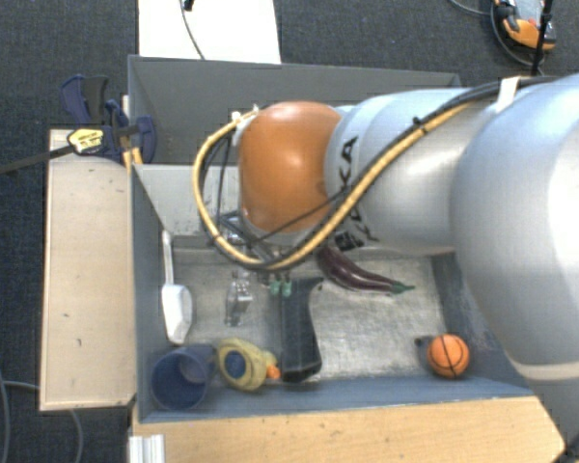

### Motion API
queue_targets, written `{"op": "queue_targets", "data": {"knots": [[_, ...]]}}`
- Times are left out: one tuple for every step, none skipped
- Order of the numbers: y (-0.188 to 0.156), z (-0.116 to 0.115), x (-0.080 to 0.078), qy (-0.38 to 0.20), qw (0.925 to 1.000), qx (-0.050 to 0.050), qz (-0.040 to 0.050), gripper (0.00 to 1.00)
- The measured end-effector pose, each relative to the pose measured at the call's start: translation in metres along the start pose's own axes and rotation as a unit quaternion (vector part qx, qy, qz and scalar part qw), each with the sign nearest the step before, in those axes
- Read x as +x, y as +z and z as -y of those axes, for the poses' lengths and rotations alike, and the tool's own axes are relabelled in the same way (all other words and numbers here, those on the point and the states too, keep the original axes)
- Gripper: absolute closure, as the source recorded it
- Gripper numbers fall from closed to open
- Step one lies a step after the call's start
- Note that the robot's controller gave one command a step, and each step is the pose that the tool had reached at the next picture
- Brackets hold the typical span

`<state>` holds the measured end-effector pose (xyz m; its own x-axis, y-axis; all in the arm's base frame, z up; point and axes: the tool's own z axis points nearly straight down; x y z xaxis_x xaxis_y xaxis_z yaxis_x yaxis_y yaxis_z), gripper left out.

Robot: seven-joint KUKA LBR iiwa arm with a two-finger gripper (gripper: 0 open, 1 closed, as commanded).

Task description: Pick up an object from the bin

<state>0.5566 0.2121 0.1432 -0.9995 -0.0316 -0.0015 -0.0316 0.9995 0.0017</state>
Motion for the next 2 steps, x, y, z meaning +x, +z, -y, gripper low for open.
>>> {"op": "queue_targets", "data": {"knots": [[-0.007,0.029,0.033,-0.1,0.995,0.0,-0.0001,0.0],[0.004,0.039,0.063,-0.105,0.9945,0.0,0.0006,0.0]]}}
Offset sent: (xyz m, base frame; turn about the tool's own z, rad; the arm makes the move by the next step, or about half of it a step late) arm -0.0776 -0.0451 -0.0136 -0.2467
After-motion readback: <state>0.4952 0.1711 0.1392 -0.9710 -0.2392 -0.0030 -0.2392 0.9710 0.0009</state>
